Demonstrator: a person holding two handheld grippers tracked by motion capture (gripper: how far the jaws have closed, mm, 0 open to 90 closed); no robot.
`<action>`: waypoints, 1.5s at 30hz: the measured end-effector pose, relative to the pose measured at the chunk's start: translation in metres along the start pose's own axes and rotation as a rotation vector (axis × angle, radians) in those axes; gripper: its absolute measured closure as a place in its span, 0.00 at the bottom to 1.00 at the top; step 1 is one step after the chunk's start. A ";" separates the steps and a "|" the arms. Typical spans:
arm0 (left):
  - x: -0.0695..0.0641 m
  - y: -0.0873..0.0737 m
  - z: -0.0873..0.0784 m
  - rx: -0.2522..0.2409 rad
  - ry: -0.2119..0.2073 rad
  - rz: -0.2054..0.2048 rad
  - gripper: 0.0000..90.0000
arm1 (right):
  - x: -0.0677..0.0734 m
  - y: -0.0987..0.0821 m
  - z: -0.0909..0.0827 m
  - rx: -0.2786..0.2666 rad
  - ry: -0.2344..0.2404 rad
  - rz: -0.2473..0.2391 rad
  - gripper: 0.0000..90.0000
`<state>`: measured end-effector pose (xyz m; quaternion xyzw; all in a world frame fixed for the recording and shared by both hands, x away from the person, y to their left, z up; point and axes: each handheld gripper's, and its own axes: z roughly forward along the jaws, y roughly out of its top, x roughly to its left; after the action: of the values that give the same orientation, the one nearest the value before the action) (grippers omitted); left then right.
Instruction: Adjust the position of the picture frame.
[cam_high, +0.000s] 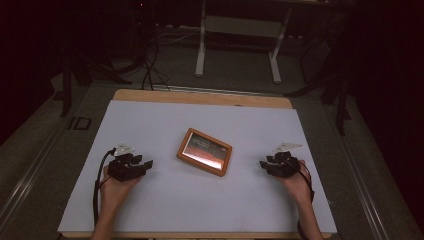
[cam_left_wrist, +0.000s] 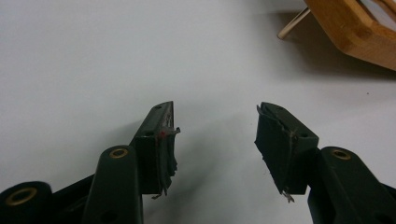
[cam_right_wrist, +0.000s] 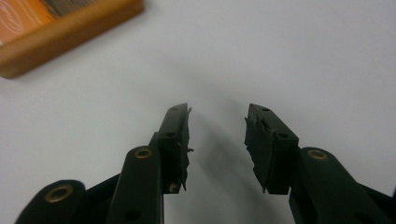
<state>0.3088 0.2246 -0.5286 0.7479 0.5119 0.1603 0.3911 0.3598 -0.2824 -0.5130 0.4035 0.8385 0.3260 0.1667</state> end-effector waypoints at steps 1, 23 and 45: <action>0.000 0.000 0.000 0.001 0.002 0.004 0.52 | 0.001 0.003 0.001 -0.001 0.003 -0.005 0.66; -0.014 0.004 0.003 0.016 -0.048 0.025 0.55 | 0.024 0.058 0.030 -0.026 0.113 -0.092 0.65; -0.041 0.034 0.018 -0.025 -0.197 -0.042 0.40 | 0.060 0.080 0.050 -0.025 0.203 -0.175 0.39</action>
<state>0.3246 0.1745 -0.5078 0.7440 0.4845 0.0842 0.4523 0.3953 -0.1778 -0.4958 0.2918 0.8788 0.3600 0.1139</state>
